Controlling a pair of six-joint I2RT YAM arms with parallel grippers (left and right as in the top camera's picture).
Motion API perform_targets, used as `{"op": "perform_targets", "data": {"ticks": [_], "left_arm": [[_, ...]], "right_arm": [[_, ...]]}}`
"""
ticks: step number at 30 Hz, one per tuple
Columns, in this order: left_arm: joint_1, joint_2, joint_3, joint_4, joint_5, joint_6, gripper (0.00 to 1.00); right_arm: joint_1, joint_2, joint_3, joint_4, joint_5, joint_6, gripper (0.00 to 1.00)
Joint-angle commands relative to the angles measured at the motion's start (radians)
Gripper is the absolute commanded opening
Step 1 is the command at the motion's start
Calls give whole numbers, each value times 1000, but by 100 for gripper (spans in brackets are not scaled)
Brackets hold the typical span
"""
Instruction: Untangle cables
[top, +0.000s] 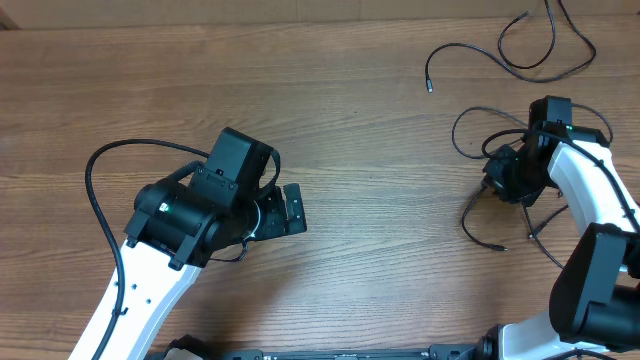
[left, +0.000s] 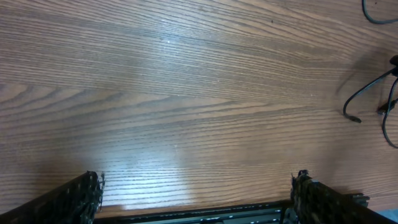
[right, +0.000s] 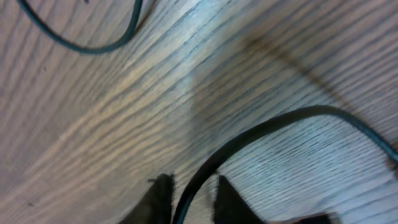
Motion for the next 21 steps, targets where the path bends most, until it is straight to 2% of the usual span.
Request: {"op": "perform_targets", "data": {"ticks": [1, 14, 16, 21], "left_arm": [[-5, 5, -4, 0, -14, -9, 99], [-5, 5, -4, 0, -14, -9, 99], [-5, 5, -5, 0, -14, -9, 99], [-5, 5, -5, 0, -14, -9, 100]], "right_arm": [[1, -1, -3, 5, -3, -1, 5], [1, -1, 140, -222, 3, -296, 4], [1, -1, 131, -235, 40, -289, 4], [1, -1, 93, -202, 223, -123, 4]]}}
